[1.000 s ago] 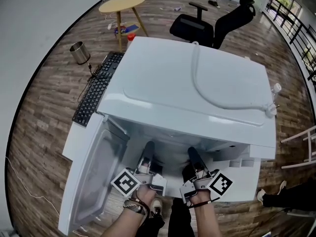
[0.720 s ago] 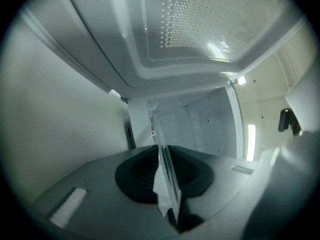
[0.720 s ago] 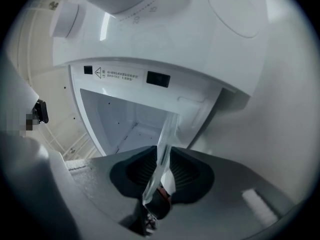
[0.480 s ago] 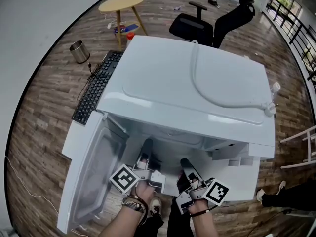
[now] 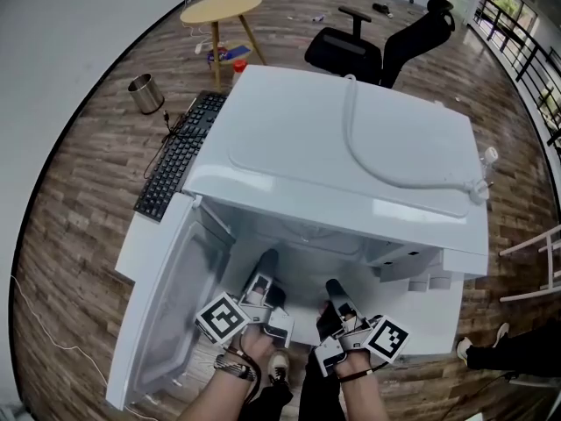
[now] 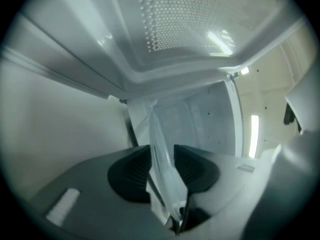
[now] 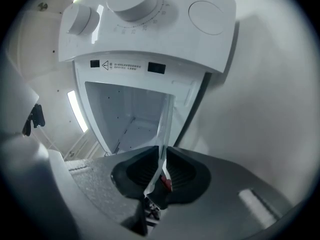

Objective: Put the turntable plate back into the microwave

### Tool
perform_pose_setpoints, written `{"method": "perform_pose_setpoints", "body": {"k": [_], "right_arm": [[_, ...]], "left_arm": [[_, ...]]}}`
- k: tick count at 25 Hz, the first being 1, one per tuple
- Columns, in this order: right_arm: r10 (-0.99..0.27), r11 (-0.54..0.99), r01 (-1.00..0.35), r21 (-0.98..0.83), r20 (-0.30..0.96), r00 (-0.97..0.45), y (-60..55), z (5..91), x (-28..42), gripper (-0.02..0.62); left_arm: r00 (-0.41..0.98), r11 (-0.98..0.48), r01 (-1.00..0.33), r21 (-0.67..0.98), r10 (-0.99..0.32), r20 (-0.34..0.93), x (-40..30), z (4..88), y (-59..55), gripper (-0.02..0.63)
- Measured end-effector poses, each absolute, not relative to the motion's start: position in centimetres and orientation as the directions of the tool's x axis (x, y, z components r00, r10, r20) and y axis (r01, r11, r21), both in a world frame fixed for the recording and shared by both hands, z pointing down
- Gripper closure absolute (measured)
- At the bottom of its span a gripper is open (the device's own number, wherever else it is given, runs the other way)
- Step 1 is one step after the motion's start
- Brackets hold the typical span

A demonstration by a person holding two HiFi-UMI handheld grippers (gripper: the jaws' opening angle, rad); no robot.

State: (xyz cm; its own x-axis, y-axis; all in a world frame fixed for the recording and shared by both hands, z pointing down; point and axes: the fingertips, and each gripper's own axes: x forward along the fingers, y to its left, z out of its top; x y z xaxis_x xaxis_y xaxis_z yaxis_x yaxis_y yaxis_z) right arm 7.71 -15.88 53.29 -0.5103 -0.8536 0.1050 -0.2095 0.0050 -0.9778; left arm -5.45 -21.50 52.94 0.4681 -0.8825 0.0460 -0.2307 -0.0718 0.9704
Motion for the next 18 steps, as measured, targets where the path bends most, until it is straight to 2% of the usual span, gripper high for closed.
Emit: {"method": "perform_pose_setpoints", "body": {"k": [5,11,14,18], "right_arm": [[-0.854,0.01,-0.226,-0.974,0.109,-0.509,-15.9,53.4,7.3,0.545],[-0.861,0.014,-0.215,-0.976,0.098,-0.5,-16.0,53.3,7.3,0.545],[-0.864,0.019,-0.223,-0.975,0.096,-0.494,-15.9,53.3,7.4,0.545],[-0.865,0.021,-0.227,-0.974,0.096,-0.492,-15.9,53.3,7.4,0.545]], "left_arm": [[0.472,-0.076,-0.126,0.989,-0.882,-0.008,-5.0,51.9,-19.4,0.442],[0.489,-0.053,-0.143,0.988,-0.872,0.024,-5.1,52.4,-16.9,0.443],[0.511,-0.066,-0.153,0.986,-0.86,0.022,-4.8,52.6,-16.5,0.471],[0.537,-0.055,-0.119,0.991,-0.843,0.017,-3.6,52.6,-16.3,0.477]]}}
